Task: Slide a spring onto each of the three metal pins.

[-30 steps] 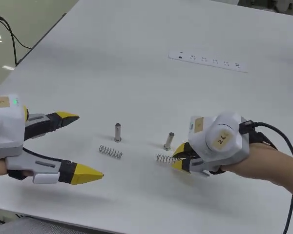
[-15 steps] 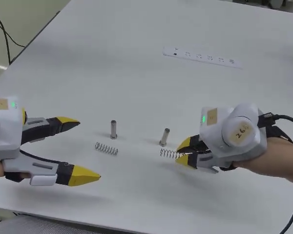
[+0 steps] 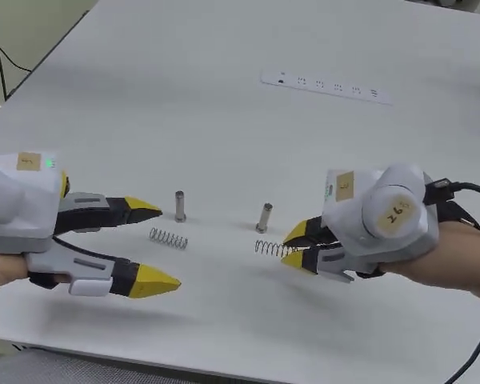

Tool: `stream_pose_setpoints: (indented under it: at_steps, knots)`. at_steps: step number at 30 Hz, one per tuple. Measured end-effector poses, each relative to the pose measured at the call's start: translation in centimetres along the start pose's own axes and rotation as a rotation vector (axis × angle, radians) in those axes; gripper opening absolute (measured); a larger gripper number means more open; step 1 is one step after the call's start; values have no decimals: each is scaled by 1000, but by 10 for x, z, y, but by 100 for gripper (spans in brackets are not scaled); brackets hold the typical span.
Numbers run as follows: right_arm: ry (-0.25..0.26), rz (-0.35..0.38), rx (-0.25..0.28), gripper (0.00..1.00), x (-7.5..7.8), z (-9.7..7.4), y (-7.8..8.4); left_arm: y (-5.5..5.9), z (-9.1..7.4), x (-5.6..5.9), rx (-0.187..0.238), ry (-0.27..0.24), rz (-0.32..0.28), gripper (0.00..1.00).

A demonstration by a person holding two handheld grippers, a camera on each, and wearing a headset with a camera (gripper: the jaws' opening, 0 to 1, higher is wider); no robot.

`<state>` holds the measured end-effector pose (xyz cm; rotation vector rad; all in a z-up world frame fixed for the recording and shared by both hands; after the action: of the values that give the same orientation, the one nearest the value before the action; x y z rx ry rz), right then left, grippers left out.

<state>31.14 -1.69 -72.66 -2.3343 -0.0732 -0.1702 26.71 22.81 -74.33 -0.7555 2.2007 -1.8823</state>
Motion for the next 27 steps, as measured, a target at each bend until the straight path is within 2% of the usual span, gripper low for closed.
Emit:
stream_pose_setpoints:
  at_steps: [5, 8, 15, 21, 27]
  knots:
    - [-11, -11, 6, 7, -3, 3, -7, -5, 16, 2, -18, 50, 29, 59]
    - [-14, -16, 3, 7, -3, 4, -9, -8, 25, 1, -15, 69, 39, 58]
    - [-18, -10, 8, 7, -3, 6, -13, -11, 47, 4, -29, 120, 67, 52]
    - [-25, -10, 9, 7, -5, 7, -15, -12, 66, 7, -34, 159, 83, 44]
    - [-28, -3, 16, 7, -5, 6, -17, -13, 80, 11, -24, 193, 103, 31]
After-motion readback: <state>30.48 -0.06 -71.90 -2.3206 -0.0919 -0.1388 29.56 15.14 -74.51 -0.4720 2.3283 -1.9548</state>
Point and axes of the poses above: the centre of the closed fingertips' face, and the gripper's own axes: z roughly forward along the fingers, x roughly to its right, y roughly out of its underside, the point moved 10 cm from there along -z, roughly backward along the fingers, and after that the axes turned 12 degrees about x, right-handed, at the moved point
